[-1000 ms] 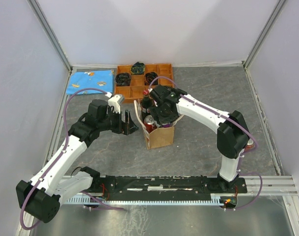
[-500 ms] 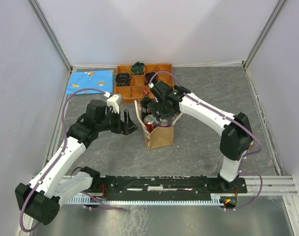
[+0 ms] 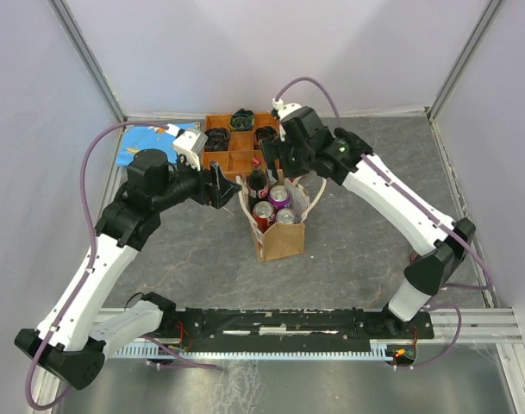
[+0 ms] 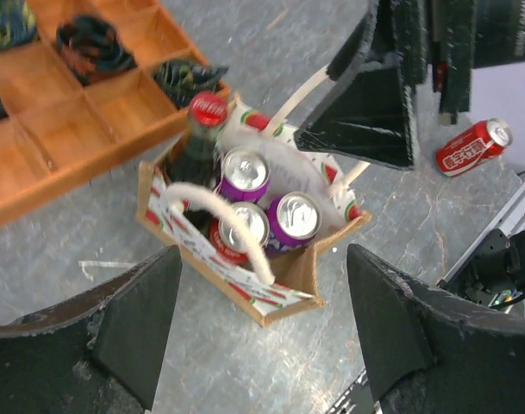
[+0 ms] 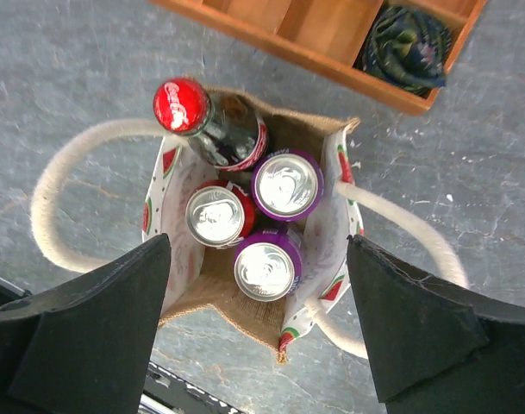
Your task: Place the beverage into the canvas bag
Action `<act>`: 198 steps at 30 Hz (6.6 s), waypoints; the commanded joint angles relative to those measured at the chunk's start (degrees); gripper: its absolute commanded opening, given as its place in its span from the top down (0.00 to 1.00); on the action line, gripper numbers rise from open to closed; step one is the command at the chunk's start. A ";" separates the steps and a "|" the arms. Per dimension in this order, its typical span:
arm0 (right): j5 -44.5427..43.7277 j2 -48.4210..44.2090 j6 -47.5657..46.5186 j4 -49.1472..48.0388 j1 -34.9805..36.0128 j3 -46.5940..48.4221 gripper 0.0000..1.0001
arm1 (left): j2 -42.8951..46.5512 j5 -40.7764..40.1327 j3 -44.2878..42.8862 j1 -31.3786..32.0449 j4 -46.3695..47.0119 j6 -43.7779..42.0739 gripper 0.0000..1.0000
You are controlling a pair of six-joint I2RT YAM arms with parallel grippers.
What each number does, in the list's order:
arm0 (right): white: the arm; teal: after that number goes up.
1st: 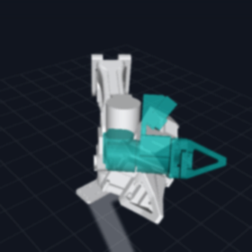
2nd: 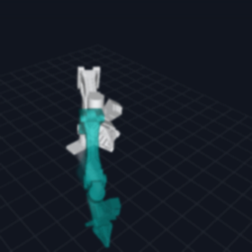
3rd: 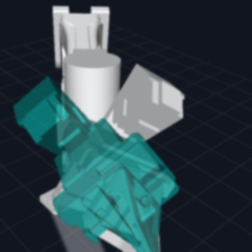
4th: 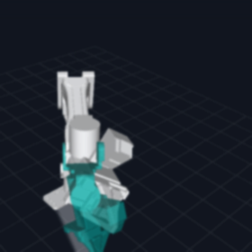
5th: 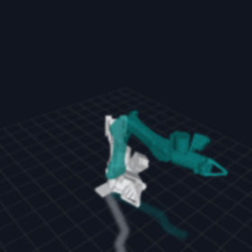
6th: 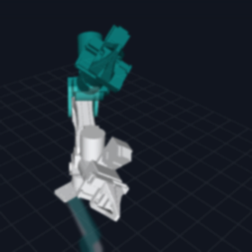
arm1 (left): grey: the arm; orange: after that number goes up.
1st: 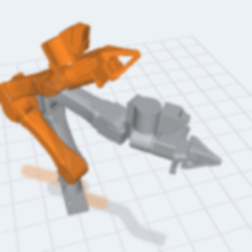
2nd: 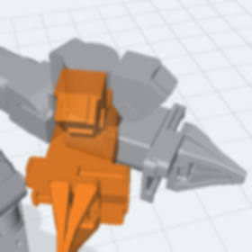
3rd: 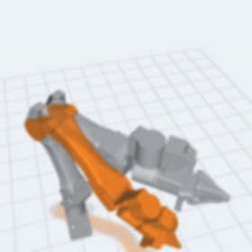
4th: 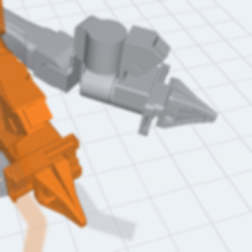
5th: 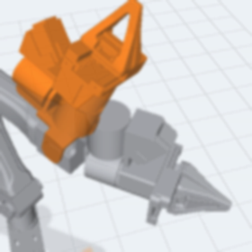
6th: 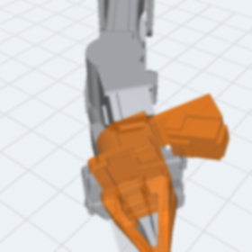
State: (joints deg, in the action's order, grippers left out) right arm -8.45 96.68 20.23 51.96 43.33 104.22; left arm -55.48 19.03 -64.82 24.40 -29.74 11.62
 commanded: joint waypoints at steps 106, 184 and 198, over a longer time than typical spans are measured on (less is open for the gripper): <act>4.47 -16.40 -4.48 17.39 -54.15 -20.12 0.08 | -6.20 -2.76 16.01 33.48 7.76 -30.99 0.12; 7.09 -8.73 -1.64 7.75 -64.57 -39.69 0.32 | -5.98 -4.69 16.79 33.43 8.64 -33.50 0.12; 5.02 -0.90 2.03 7.29 -53.58 -30.21 0.19 | -4.92 -5.62 17.35 33.34 8.20 -33.83 0.12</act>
State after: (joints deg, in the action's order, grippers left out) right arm -6.63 93.84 19.81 65.17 -11.33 71.79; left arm -61.78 13.56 -47.18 57.36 -21.52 -19.86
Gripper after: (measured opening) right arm 0.770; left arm 0.876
